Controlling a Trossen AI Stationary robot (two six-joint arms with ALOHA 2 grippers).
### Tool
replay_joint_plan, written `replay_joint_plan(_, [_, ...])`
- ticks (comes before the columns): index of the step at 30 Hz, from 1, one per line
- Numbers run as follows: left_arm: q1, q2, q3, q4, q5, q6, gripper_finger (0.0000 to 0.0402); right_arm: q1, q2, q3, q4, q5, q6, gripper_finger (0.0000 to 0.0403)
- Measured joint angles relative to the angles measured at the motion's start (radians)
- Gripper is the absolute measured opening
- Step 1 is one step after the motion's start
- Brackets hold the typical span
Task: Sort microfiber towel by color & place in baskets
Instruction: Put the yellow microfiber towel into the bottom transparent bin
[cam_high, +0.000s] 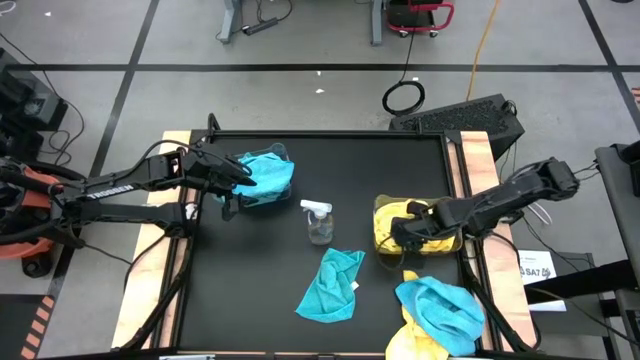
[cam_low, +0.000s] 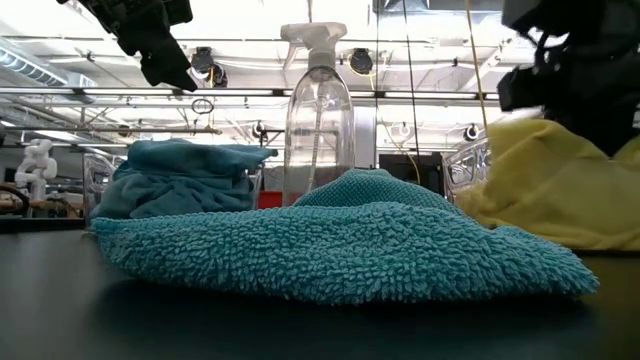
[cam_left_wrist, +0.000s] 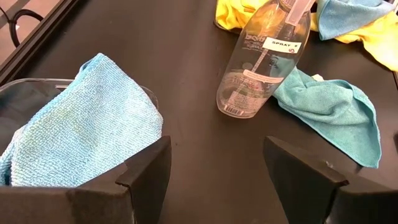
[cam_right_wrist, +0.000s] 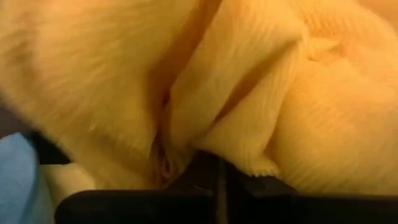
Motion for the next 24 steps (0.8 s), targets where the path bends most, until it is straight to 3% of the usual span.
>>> replay_joint_plan(8, [0.0,0.0,0.0,0.0,0.0,0.0,0.0261,-0.047,0.122,0.003,0.044,-0.076,-0.024,0.0])
replay_joint_plan(15, [0.0,0.0,0.0,0.0,0.0,0.0,0.0261,-0.058,0.133,0.002,0.047,-0.101,-0.017,0.0004])
replay_joint_plan(24, [0.0,0.0,0.0,0.0,0.0,0.0,0.0261,-0.059,0.032,0.016,0.018,-0.129,-0.003,0.007])
